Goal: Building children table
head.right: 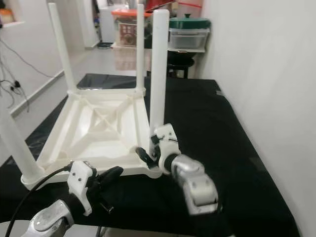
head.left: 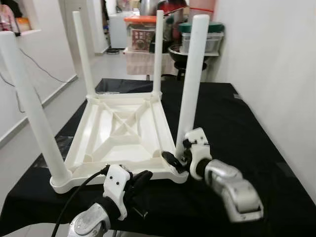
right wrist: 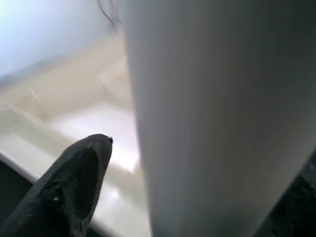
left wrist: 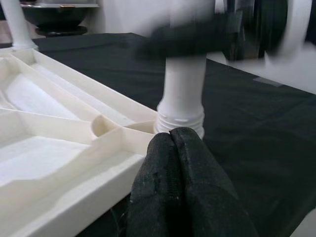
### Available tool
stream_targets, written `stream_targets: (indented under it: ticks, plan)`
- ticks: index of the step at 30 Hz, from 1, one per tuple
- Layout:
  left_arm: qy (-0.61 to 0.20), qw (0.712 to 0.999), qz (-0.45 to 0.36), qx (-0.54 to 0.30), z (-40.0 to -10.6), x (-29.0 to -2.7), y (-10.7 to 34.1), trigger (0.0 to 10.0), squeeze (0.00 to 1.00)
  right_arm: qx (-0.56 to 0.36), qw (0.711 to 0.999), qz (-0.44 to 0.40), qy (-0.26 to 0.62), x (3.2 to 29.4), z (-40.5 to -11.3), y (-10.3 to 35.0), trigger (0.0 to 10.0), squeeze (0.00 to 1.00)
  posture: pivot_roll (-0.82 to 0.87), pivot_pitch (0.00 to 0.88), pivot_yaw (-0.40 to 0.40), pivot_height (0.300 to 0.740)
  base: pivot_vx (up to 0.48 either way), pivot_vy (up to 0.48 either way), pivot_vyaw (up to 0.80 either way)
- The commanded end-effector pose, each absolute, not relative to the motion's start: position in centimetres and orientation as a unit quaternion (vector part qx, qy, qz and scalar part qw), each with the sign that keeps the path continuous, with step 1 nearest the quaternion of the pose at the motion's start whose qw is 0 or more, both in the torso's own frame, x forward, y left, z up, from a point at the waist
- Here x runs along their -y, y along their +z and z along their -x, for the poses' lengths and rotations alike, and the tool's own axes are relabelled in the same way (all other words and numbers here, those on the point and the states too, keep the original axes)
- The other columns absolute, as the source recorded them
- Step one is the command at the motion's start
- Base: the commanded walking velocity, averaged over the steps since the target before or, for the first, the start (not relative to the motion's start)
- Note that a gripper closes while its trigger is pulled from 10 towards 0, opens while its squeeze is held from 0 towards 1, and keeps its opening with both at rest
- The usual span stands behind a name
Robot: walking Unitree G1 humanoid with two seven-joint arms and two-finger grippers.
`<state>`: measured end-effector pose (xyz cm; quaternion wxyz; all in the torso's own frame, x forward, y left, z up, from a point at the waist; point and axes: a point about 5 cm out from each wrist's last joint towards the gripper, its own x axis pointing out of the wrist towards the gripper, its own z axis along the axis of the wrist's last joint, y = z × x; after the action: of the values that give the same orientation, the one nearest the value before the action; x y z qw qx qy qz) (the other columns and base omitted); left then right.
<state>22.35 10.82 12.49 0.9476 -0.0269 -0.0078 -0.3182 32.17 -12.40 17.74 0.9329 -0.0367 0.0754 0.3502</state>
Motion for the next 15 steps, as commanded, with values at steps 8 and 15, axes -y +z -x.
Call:
stream_targets:
  ticks: [8, 15]
  plan:
    - [-0.325, 0.945, 0.029, 0.000, -22.7, -10.5, 12.0, 10.0, 0.00, -0.027, 0.846, 0.068, 0.529, 13.4, -33.7, 20.5, 10.0, 0.00, 0.00, 0.000, -0.074, 0.740, 0.000, 0.000, 0.00]
    - [-0.330, 0.944, 0.024, -0.001, -22.8, -10.4, 11.9, 10.0, 0.00, -0.036, 0.825, 0.052, 0.561, 13.8, -34.2, 20.6, 0.0, 0.00, 0.01, 0.000, -0.083, 0.740, 0.000, 0.000, 0.00]
